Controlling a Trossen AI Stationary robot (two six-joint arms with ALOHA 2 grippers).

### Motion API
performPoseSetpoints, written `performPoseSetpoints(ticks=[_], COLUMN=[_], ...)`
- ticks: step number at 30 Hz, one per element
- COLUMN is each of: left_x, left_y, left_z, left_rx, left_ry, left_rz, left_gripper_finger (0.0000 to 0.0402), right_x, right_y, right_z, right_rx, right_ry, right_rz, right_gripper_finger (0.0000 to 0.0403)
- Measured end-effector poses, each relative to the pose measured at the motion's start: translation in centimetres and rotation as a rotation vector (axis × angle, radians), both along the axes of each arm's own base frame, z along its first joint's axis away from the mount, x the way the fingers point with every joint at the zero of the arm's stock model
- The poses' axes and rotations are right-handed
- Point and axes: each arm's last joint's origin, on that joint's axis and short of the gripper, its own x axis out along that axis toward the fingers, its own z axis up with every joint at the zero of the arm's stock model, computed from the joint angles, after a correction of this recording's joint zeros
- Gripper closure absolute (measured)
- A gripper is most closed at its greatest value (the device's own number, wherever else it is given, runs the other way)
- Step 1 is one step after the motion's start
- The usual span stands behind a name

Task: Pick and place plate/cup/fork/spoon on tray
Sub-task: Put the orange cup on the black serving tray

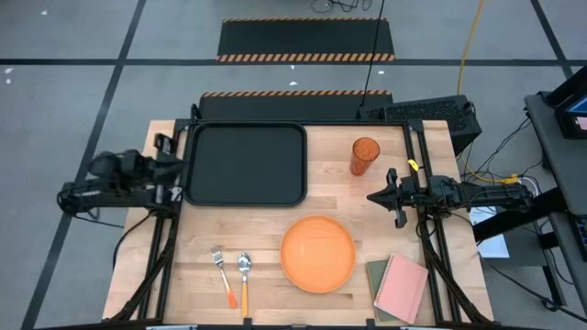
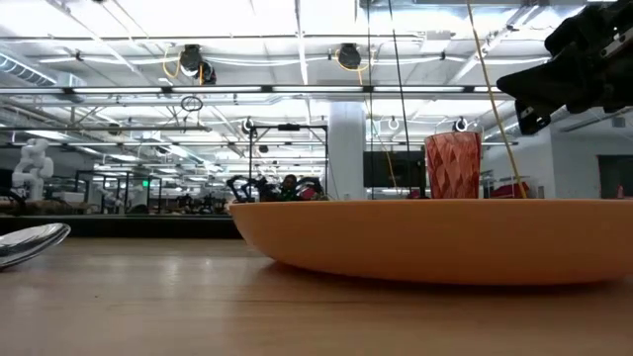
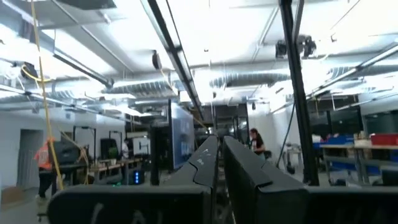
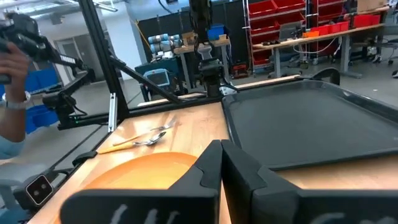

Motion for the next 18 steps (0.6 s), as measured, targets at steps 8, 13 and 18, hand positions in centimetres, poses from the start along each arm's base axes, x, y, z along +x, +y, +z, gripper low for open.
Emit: performPoseSetpoints(ticks=[8,13,18], left_x=[1.3,3.4,6.0], left_y=[0.1,0.2,0.3], left_z=[5.9,8.2,9.4], left_rx=[0.049,0.058,0.082], left_ry=[0.059,0.166,0.326], left_rz=[0.028,0.031,0.052], left_gripper_finger=[0.0371,0.0371,0.0371], right_x=[0.0,0.0,0.0], right_y=[0.0,0.0,-0.2], right_z=[0.0,0.0,0.1], right_rx=[0.058,0.087,0.089], right_ry=[0.001,0.002,-0.008], right_rz=[0.001,0.000,-0.060], right_gripper_finger=[0.0403,0.0403,0.0403])
